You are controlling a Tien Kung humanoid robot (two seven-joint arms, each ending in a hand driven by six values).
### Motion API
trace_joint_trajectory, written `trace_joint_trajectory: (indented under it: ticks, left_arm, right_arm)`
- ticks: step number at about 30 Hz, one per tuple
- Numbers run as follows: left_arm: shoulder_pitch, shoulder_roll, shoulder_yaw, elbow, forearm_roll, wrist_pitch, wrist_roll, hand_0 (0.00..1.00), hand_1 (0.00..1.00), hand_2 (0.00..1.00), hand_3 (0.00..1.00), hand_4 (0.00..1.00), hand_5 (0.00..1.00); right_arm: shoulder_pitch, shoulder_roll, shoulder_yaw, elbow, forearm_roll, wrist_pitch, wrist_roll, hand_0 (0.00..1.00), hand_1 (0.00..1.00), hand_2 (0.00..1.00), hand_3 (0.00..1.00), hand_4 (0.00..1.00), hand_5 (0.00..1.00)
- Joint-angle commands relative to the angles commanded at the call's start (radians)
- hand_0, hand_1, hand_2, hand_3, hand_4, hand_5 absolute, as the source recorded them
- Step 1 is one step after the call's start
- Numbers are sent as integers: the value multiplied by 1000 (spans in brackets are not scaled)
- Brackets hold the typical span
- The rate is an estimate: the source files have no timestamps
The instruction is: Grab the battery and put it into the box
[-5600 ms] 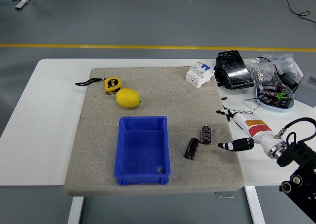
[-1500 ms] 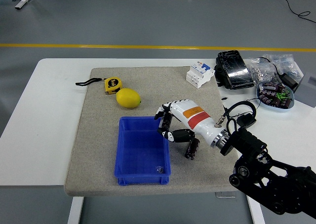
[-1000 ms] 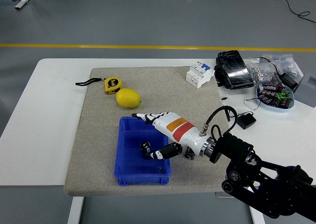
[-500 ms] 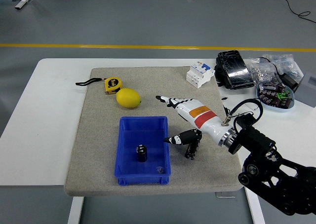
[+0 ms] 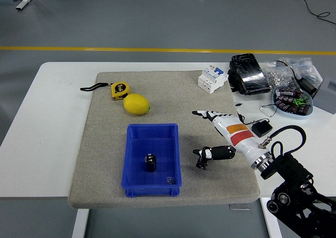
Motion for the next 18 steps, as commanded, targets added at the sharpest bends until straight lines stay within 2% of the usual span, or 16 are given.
trace_joint_trajectory:
  ticks: [3, 11, 18]
  left_arm:
    - [0, -1, 0, 0, 0, 1, 1, 609, 617, 698, 590, 646, 611]
    - [1, 0, -6, -1, 12, 2, 6, 609, 618, 698, 590, 646, 611]
    - [6, -1, -21, 0, 34, 3, 13, 610, 617, 697, 590, 644, 612]
  right_arm:
    - [-29, 14, 17, -24, 0, -29, 8, 674, 704, 801, 847, 992, 239]
    - [-73, 26, 33, -71, -13, -46, 31, 684, 703, 801, 847, 992, 240]
    - [-93, 43, 19, -92, -40, -22, 19, 692, 708, 802, 855, 994, 240]
